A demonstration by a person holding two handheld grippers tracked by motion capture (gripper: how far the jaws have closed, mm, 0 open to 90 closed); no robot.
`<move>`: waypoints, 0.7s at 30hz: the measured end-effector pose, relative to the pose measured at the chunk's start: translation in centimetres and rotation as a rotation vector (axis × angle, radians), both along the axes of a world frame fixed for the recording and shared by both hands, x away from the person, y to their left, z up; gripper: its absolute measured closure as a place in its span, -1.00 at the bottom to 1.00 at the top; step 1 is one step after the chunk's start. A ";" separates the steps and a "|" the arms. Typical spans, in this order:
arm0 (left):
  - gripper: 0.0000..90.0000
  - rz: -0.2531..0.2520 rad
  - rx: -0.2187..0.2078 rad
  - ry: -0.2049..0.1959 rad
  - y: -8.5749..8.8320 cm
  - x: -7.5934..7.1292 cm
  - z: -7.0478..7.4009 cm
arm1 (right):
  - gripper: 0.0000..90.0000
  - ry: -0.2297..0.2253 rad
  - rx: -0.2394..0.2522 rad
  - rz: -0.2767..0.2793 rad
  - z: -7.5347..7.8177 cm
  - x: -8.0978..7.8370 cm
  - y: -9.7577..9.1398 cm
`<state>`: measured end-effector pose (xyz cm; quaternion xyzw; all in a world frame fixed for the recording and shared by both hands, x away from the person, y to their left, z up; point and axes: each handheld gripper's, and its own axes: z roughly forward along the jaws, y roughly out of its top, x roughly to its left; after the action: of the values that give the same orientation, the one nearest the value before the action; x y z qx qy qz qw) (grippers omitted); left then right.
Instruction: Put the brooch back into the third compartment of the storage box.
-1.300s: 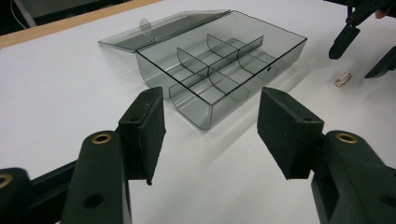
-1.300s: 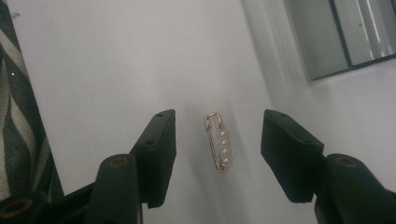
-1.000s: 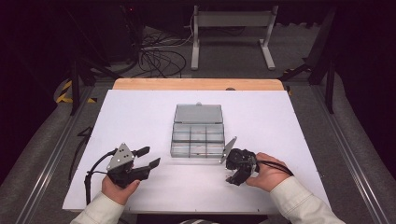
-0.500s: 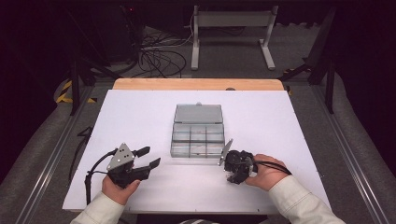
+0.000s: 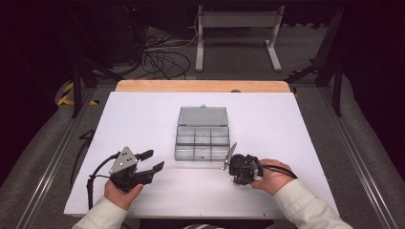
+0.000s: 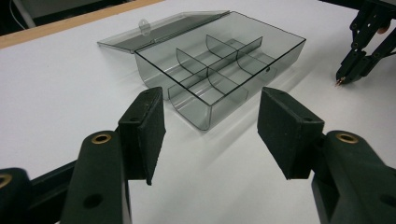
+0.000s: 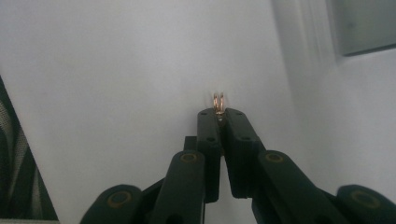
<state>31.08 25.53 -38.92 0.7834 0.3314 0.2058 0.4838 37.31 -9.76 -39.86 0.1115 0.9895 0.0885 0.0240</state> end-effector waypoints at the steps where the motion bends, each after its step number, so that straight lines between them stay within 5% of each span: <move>1: -0.06 0.000 0.000 0.000 0.0 0.0 0.0 | 0.90 -0.003 -0.001 0.001 0.0 0.0 0.0; 9: -0.06 0.003 -0.005 0.001 0.0 0.0 0.0 | 0.90 -0.005 0.011 0.001 0.2 -0.1 -0.1; 21: -0.06 0.004 -0.004 0.000 0.0 0.0 0.0 | 0.90 -0.046 0.111 -0.021 2.2 -0.3 -0.6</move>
<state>31.03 25.49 -38.89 0.7819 0.3335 0.2059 0.4848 37.01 -10.40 -37.69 0.1211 0.9810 0.1456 0.0416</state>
